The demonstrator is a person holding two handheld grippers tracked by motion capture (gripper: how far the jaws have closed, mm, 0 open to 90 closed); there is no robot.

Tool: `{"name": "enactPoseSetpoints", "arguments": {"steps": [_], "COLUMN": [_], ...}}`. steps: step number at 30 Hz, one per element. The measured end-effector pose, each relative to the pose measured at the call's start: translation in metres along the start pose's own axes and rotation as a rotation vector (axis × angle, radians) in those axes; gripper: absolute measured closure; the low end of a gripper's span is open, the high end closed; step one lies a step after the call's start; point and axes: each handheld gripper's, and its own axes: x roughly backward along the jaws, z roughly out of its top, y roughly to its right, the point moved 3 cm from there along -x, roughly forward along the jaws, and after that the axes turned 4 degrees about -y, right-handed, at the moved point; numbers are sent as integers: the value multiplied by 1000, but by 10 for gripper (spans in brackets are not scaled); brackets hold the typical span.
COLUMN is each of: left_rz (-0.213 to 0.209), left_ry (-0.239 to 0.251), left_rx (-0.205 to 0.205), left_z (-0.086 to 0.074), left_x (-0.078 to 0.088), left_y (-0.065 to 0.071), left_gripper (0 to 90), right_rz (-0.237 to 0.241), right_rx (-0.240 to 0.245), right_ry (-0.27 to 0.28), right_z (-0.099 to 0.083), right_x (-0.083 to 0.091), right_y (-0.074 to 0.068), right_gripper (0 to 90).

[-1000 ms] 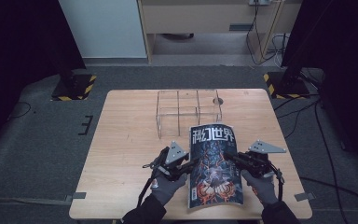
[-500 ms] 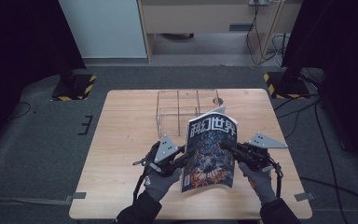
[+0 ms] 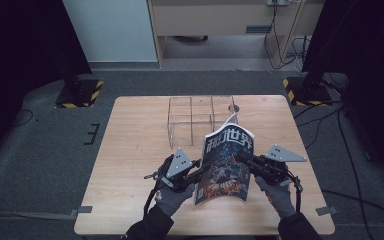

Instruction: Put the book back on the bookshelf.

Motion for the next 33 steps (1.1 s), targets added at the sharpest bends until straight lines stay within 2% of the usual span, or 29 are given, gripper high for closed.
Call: {"name": "enactPoseSetpoints", "arguments": {"steps": [8,9,13,14,20,26,29,33], "left_rz": [4,3,-1,11,23,5,11,3], "left_ry": [-12,-25,-36,-38,-17,-16,-5,2], "left_rx": [24,23,17,16,39,38,20,25], "left_z": [-2,-4,-6,-6,-8,-7,-8,-8], "left_x": [-6,-10,-14,-15,-14,-12,-15,-16], "left_y": [-1,-2,-2,-3,-6,-5,-4,-5], "left_gripper": [718,688,682,676,741,794,715,663], "right_rz": [30,42,66,76,83,88,110,116], "right_rx": [7,12,27,40,39,20,19,18], "right_ry": [9,9,10,7,10,17,14,15], "right_z": [-1,-1,0,1,1,0,0,0], "right_x": [2,2,3,3,2,2,3,3], "right_y": [-2,-3,-8,-12,-13,-12,-12,-12], "right_gripper": [855,856,856,856,855,852,855,855]}}
